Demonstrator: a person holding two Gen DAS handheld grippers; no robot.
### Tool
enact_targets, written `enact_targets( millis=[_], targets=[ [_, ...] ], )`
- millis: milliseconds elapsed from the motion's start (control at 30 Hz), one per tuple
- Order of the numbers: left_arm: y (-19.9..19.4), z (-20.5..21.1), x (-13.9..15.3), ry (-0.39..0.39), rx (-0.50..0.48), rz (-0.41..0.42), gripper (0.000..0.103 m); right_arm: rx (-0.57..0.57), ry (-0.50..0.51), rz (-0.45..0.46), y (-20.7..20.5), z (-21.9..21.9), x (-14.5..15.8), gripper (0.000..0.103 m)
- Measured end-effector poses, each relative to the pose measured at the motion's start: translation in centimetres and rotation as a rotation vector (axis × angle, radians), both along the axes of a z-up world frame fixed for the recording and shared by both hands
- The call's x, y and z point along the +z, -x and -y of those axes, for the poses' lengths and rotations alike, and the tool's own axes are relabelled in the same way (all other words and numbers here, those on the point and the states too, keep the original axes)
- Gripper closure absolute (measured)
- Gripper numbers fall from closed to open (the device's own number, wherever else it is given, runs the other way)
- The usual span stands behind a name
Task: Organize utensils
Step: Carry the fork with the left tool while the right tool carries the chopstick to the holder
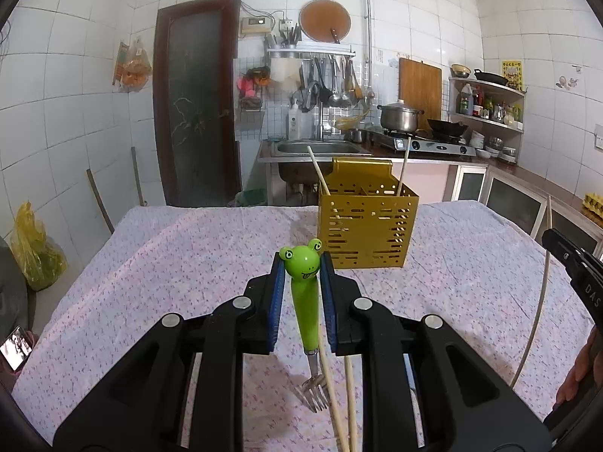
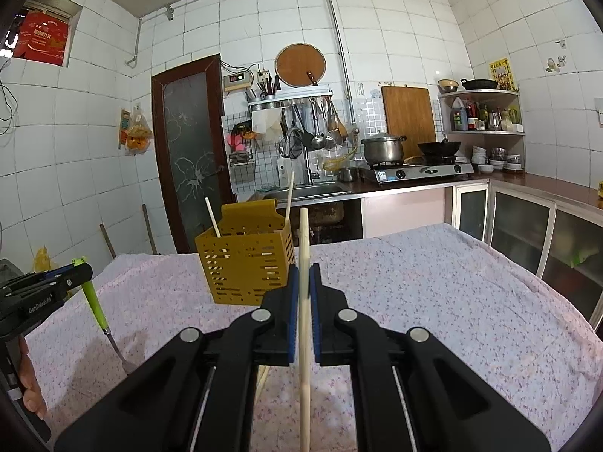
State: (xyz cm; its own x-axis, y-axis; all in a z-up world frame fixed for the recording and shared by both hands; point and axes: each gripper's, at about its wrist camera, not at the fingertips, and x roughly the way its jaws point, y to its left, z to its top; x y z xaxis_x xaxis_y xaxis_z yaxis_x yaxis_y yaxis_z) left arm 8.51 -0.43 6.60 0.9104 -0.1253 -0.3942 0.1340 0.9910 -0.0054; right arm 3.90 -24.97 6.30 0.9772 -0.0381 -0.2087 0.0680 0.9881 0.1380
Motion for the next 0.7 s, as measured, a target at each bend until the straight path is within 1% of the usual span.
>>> enact_targets(
  millis=[433,600,700],
  targets=[
    [-2.7,0.5,2.8,-0.024,-0.026,0.054,0.085,-0.002,-0.014,0.028,-3.9,0.5,1.8,0.097],
    [-4.3,0.9,4.4,-0.016,-0.048,0.082,0.085,0.002,-0.01,0.046,-5.7,0.3,2.9,0.097],
    [-5.7,1.5,6.1,-0.013,-0.067,0.11,0.085,0.004,-0.01,0.077,-7.0,0.3,4.3,0.097]
  ],
)
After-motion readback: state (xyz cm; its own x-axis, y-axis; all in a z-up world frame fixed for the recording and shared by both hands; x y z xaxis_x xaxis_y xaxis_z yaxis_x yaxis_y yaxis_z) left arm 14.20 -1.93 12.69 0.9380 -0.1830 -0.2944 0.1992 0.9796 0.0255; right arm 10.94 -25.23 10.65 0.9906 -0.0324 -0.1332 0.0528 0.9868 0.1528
